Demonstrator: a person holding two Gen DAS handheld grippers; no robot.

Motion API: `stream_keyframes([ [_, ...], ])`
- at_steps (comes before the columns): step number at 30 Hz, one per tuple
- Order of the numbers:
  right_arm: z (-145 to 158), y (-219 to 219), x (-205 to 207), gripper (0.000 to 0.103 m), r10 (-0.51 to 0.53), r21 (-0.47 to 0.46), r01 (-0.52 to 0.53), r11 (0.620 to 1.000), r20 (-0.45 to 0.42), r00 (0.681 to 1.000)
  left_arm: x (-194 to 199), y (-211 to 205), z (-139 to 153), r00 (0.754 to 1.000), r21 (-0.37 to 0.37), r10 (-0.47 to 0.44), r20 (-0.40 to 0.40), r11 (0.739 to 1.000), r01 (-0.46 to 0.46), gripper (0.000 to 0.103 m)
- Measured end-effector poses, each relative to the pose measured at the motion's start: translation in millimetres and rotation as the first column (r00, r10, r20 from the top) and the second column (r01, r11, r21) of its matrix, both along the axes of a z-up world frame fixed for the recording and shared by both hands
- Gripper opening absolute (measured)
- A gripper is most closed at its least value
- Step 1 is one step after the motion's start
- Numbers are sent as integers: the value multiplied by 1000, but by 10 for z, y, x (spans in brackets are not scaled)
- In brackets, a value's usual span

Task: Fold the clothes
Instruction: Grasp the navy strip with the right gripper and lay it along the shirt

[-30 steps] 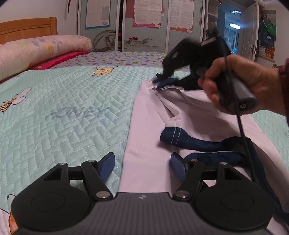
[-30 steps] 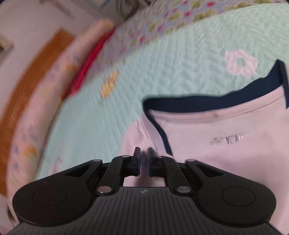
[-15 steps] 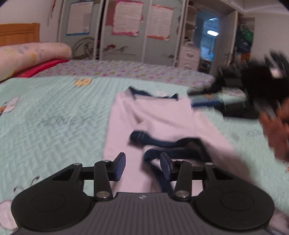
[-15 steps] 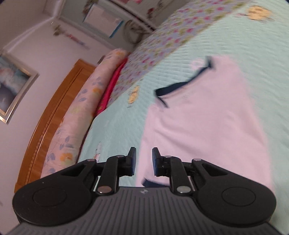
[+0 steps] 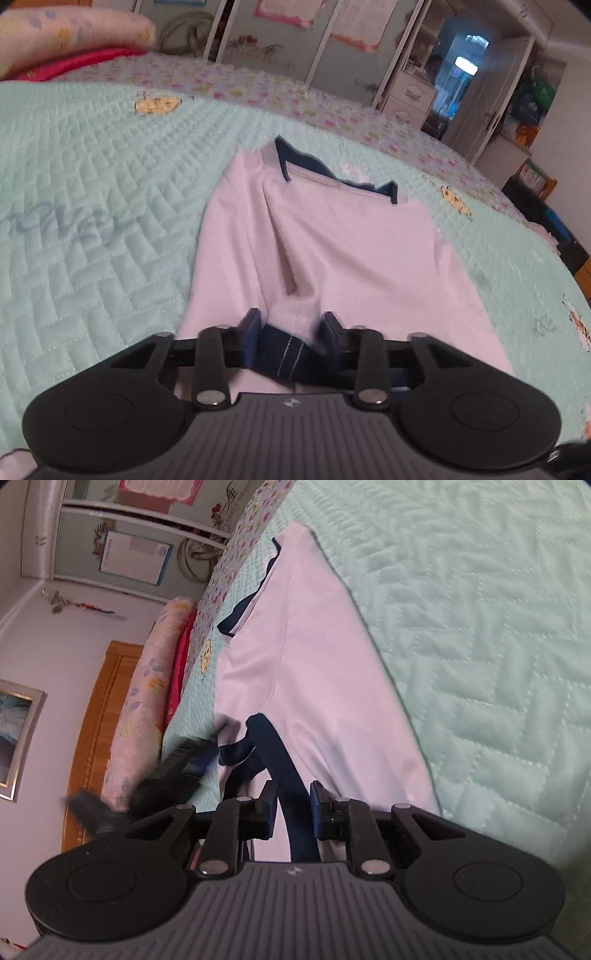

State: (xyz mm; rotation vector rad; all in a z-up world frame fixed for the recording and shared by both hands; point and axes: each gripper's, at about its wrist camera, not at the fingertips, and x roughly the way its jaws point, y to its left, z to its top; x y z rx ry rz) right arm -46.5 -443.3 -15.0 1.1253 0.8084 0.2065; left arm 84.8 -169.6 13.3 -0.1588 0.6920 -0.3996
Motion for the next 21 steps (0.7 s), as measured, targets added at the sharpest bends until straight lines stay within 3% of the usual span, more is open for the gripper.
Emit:
stream_keyframes([
  [3, 95, -19, 4, 22, 12, -12, -11, 1000, 61, 998, -25, 1, 58, 1000, -4, -1, 4, 1000, 1, 37],
  [5, 194, -74, -46, 22, -6, -19, 8, 1000, 106, 994, -67, 45, 158, 999, -8, 47, 27, 999, -46, 37],
  [7, 296, -135, -105, 22, -29, -27, 33, 999, 149, 988, -221, 68, 303, 994, -44, 54, 96, 998, -50, 38],
  [9, 294, -210, -178, 22, -62, 16, 60, 998, 156, 986, -331, 48, 393, 991, -57, 39, 129, 998, -32, 49],
  [11, 234, -262, -253, 22, -98, 66, 90, 994, 141, 985, -371, -27, 407, 994, -36, -3, 110, 999, 7, 49],
  [12, 220, -282, -293, 22, -107, 68, 98, 993, 136, 985, -375, -41, 387, 998, -50, -21, 62, 998, 24, 48],
  [15, 224, -315, -414, 23, -113, 43, 108, 993, 135, 984, -469, 2, 366, 996, -159, -82, -33, 984, 76, 48],
  [19, 262, -357, -576, 37, -119, 25, 117, 993, 155, 981, -664, 3, 322, 981, -233, -147, -125, 966, 115, 49],
  [21, 279, -374, -658, 37, -122, 13, 121, 993, 169, 978, -780, -26, 306, 972, -256, -185, -144, 956, 144, 50],
])
